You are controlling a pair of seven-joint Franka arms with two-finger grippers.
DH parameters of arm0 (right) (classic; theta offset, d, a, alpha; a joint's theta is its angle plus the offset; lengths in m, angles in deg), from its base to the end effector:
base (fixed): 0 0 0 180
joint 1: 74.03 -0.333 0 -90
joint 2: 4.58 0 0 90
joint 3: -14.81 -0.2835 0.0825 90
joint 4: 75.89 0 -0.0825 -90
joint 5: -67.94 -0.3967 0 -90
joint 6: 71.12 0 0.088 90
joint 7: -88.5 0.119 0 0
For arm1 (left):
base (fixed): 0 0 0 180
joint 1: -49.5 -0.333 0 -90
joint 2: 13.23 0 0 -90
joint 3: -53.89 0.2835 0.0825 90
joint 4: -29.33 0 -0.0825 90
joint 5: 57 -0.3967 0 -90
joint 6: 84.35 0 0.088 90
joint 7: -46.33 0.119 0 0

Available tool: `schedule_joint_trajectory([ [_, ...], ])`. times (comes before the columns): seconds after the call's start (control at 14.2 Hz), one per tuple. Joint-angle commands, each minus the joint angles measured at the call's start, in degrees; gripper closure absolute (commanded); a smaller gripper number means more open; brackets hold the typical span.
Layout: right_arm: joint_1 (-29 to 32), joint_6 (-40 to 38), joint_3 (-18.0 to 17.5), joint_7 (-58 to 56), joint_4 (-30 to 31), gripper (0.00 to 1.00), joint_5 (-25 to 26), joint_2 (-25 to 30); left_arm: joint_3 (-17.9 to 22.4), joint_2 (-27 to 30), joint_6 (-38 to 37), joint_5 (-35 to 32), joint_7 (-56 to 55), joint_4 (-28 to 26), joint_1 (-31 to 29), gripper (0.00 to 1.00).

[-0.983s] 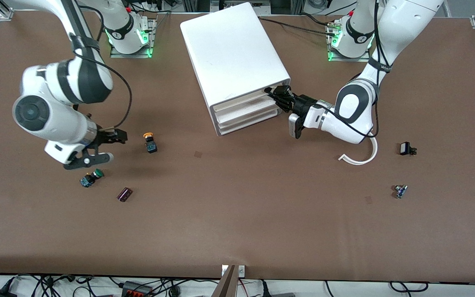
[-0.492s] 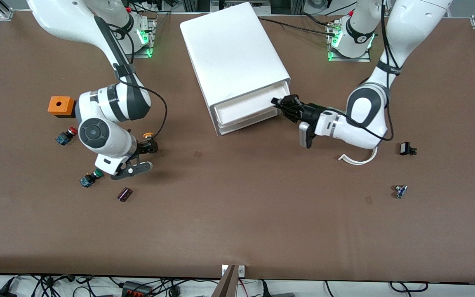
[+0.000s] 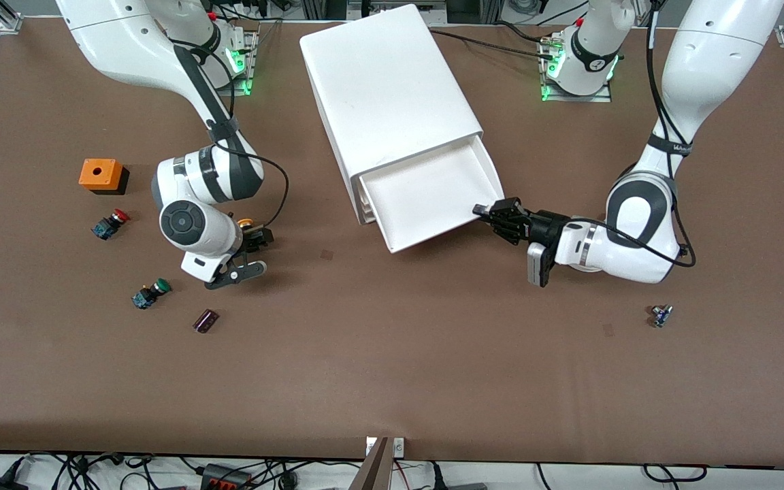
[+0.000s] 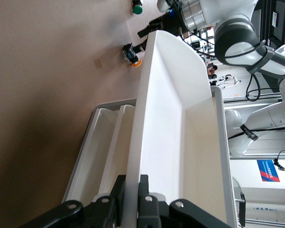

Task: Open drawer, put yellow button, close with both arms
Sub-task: 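Pull the bottom drawer open with the left gripper while the right gripper grasps yellow button, then lift the yellow button with the right gripper while the left gripper draws back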

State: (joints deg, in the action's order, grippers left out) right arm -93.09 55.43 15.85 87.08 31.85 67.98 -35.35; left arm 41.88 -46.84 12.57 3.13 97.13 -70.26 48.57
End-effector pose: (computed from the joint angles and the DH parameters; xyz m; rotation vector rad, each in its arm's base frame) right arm 0.5725 0.1861 0.1573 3.0405 0.5240 -0.3174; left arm 0.5854 -0.2022 0.2211 1.8488 -0.5388 -0.1888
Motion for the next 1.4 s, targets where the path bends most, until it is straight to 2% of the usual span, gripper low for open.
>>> schedule_joint_trajectory([
  [0.0,0.17,1.06,-0.42,-0.42,2.82,0.0,-1.09,1.06,0.85,-2.25,0.56,-3.33,-0.97,4.05,0.14,0.92],
  [0.07,0.17,1.06,-0.42,-0.33,3.18,0.0,-1.09,1.06,0.93,-2.08,0.56,-4.13,-0.97,4.06,-0.03,0.75],
  [0.14,0.25,1.06,-0.42,-0.33,3.62,0.0,-1.09,0.72,0.94,-1.99,0.38,-4.92,-0.36,4.06,-0.12,0.04],
  [0.21,0.25,1.15,-0.42,-0.33,3.97,0.0,-1.09,0.62,0.85,-1.81,-0.4,-5.19,-0.88,4.23,-0.73,0.0],
  [0.35,0.25,1.15,-0.42,-0.33,4.15,0.0,-1.09,0.19,0.93,-1.72,-2.95,-5.1,-1.93,4.93,-1.35,0.0],
  [0.56,0.34,1.59,-0.42,-0.33,4.15,0.0,-1.09,-0.52,0.94,-1.55,-8.47,-5.28,-10.26,8.0,-3.72,0.0],
  [0.7,0.43,2.12,-0.42,-0.24,4.06,0.08,-1.09,-1.13,1.02,-1.55,-12.26,-7.72,-16.75,12.21,-4.86,0.0],
  [0.77,0.43,2.21,-0.42,-0.33,3.97,0.17,-1.09,-1.4,0.94,-1.55,-13.93,-10.0,-20.88,15.01,-5.39,0.0],
  [0.84,0.52,2.21,-0.42,-0.24,3.88,0.29,-1.09,-1.4,0.94,-1.55,-15.34,-12.2,-24.49,17.48,-5.57,0.0],
  [0.91,0.6,1.95,-0.42,0.19,3.71,0.53,-1.09,-1.14,0.94,-1.46,-16.22,-14.22,-27.57,19.42,-5.57,0.0],
  [0.98,0.6,1.77,-0.42,0.28,3.62,0.67,-1.09,-0.79,1.02,-0.59,-17.19,-17.11,-31.51,21.61,-5.57,0.0],
  [1.05,0.6,1.51,-0.42,0.55,3.53,0.77,-1.35,0.0,0.85,0.11,-17.8,-21.23,-35.9,23.72,-5.48,0.0],
  [1.12,0.78,1.16,-0.34,0.72,3.18,0.78,-1.88,0.97,0.24,0.56,-18.25,-26.06,-39.78,25.75,-5.13,0.0],
  [1.33,1.92,-4.71,0.1,0.64,-0.49,0.9,-1.97,3.17,-0.12,1.97,-17.37,-42.92,-43.85,26.47,-2.77,0.0],
])
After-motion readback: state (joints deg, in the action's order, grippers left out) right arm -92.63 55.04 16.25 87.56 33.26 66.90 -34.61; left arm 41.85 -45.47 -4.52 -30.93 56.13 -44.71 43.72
